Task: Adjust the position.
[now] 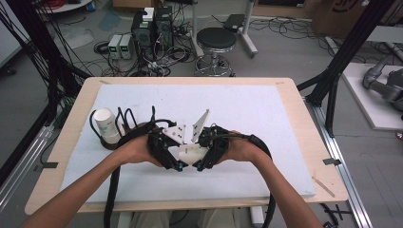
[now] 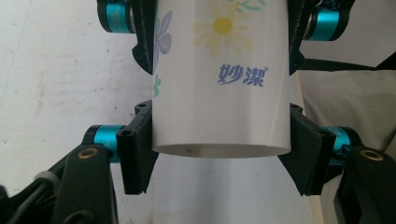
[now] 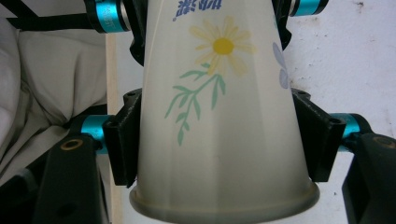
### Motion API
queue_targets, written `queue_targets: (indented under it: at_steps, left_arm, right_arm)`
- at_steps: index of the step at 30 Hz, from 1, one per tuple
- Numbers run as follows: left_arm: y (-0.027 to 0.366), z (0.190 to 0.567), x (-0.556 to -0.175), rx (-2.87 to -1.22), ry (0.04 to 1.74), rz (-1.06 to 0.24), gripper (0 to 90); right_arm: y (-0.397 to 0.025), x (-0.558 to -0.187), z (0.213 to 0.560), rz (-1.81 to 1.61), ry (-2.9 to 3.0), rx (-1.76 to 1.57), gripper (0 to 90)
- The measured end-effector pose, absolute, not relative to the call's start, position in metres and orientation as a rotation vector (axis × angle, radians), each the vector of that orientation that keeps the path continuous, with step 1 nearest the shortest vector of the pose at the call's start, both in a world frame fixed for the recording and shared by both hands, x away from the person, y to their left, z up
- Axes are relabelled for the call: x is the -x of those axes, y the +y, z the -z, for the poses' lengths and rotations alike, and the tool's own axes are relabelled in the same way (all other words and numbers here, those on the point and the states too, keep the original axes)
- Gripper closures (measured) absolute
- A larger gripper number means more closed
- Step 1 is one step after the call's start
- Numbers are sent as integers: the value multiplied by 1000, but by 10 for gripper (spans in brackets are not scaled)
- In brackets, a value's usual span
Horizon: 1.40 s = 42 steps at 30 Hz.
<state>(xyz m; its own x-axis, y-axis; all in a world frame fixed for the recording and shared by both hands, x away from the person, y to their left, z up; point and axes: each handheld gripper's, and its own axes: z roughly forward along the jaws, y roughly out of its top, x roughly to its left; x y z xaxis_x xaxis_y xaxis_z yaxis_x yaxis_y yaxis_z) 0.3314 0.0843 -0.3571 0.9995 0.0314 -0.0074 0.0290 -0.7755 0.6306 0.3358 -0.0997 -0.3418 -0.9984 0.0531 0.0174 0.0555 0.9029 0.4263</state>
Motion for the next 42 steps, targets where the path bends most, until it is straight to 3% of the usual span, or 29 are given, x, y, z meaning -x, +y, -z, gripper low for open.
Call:
queue_targets:
  at_steps: [10,18,28,42]
  left_arm:
    - [85,356,-331,-2470,50,-6,366]
    - [85,356,-330,-2477,50,-8,366]
    - [85,361,-329,-2492,52,-16,366]
    - [118,377,-324,-2328,167,-20,365]
  right_arm:
    - [-100,-337,343,692,-3052,91,292]
    - [-102,-339,342,761,-3029,87,171]
    - [-108,-340,335,853,-3036,74,169]
    - [-136,-341,318,1091,-2982,141,170]
